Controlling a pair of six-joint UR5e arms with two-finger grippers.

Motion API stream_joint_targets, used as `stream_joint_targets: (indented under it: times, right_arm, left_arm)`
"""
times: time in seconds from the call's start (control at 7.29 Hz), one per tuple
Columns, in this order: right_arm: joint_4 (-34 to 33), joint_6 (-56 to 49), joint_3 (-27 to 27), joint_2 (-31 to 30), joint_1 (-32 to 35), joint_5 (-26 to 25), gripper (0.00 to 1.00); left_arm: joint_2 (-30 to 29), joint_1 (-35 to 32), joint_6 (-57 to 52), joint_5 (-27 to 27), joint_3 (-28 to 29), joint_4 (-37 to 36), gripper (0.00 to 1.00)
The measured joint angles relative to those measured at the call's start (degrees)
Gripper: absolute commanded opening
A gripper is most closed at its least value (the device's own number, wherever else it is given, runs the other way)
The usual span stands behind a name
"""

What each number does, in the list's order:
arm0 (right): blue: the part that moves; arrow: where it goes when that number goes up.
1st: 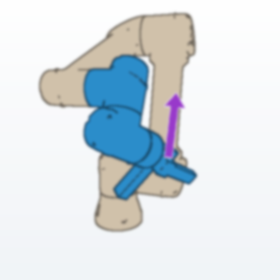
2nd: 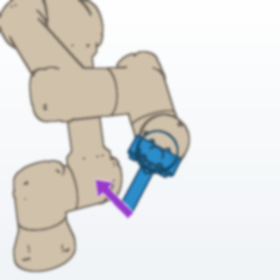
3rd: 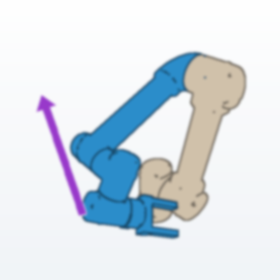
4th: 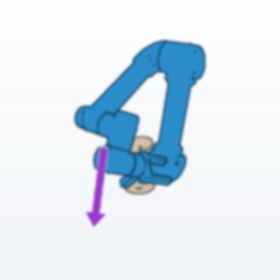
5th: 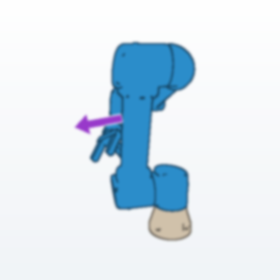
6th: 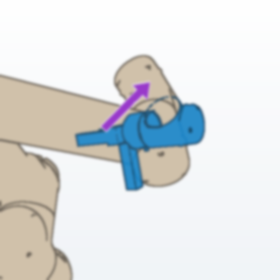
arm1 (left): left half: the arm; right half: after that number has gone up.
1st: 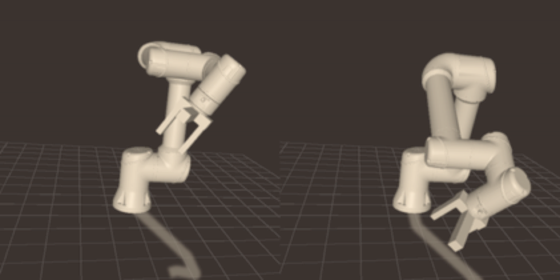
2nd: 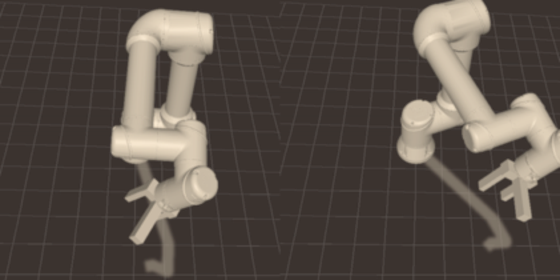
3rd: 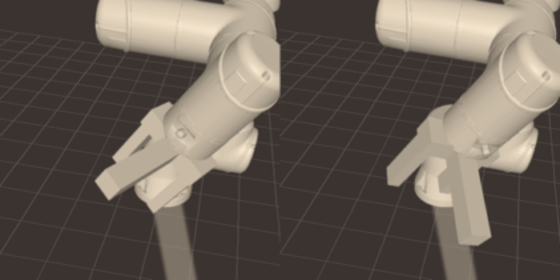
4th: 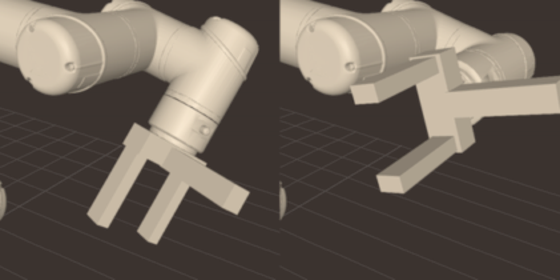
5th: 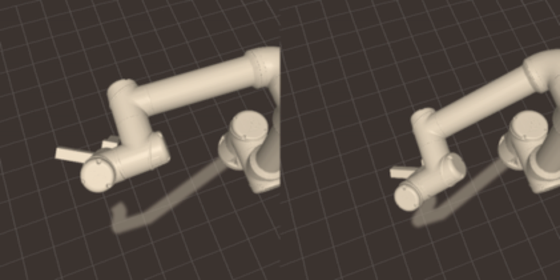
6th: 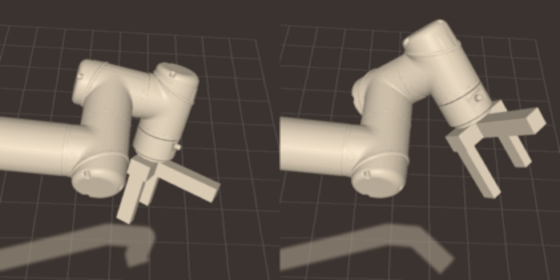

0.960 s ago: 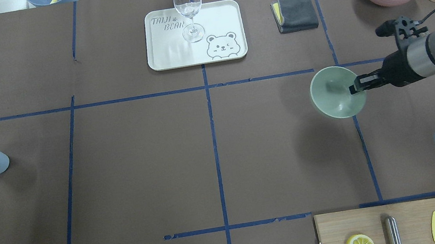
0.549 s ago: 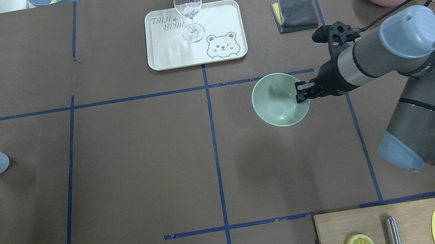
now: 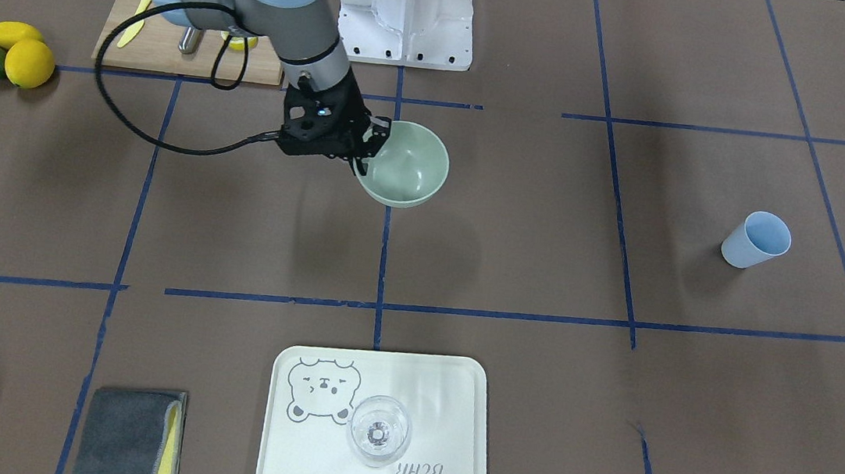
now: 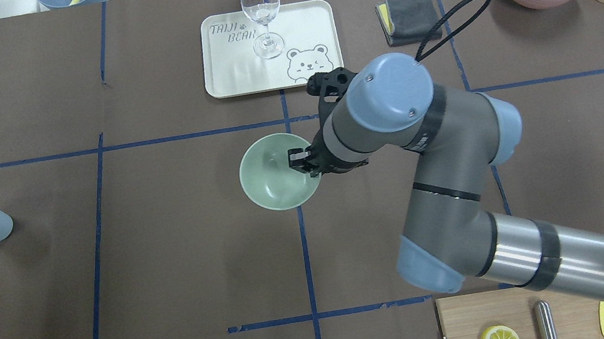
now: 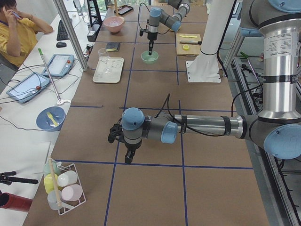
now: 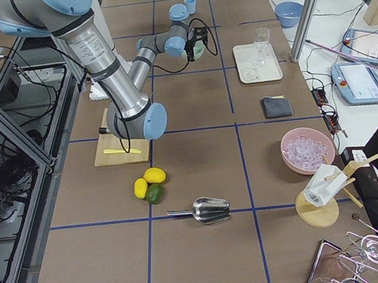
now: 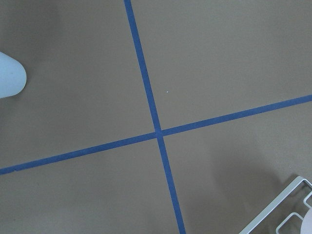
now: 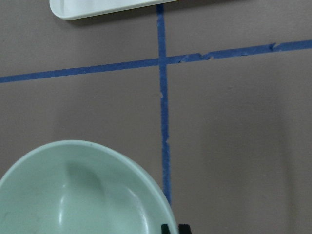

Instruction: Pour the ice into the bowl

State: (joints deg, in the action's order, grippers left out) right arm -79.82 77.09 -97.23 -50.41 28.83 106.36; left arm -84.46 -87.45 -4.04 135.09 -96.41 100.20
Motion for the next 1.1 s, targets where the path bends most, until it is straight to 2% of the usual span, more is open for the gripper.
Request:
stream_joint_targets:
  times: [0.27,0.41,0.96,1.1]
  right_arm:
    - [-0.1,2.6,11.1,9.3,-2.8,-4.0,0.0]
    - [0.6,3.0,14.7,11.5,-3.8,-5.5,0.0]
    - [2.9,3.1,19.9,12.3,-5.1,-7.6,0.0]
    - [3.1,3.0,20.3,12.2,-5.1,-7.7,0.74]
  left_arm:
    - [0.0,0.0,0.0,0.0,0.0,0.0,1.0]
    - [0.0,0.0,0.0,0.0,0.0,0.0,1.0]
    - [0.0,0.0,0.0,-0.1,0.1,0.0,1.0]
    - [0.0,0.0,0.0,-0.1,0.1,0.0,1.0]
